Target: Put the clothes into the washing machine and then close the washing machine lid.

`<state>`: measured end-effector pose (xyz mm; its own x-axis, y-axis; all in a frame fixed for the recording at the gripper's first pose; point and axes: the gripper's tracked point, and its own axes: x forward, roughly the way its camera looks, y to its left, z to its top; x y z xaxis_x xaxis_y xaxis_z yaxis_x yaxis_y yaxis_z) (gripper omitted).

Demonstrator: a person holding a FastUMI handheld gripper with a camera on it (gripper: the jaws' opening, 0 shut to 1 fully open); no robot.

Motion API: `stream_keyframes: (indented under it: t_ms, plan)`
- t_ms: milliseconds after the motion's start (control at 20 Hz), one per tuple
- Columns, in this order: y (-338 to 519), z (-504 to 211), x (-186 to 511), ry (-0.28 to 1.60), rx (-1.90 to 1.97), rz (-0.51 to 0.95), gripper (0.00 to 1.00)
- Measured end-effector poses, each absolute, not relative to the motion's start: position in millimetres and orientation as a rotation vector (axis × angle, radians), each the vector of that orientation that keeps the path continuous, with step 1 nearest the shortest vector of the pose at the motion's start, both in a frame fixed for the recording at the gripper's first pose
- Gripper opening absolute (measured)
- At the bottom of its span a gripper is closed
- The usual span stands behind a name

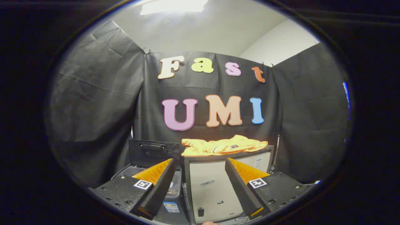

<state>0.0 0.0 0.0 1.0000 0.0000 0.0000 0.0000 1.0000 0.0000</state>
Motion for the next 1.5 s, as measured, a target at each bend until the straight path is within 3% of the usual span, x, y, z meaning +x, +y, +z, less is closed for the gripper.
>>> stream_keyframes:
  t_ms: [950, 1500]
  plan:
    - [-17, 6, -7, 0.023, 0.048, -0.007, 0.93]
    - [-34, 14, 119, 0.110, -0.075, 0.031, 0.96]
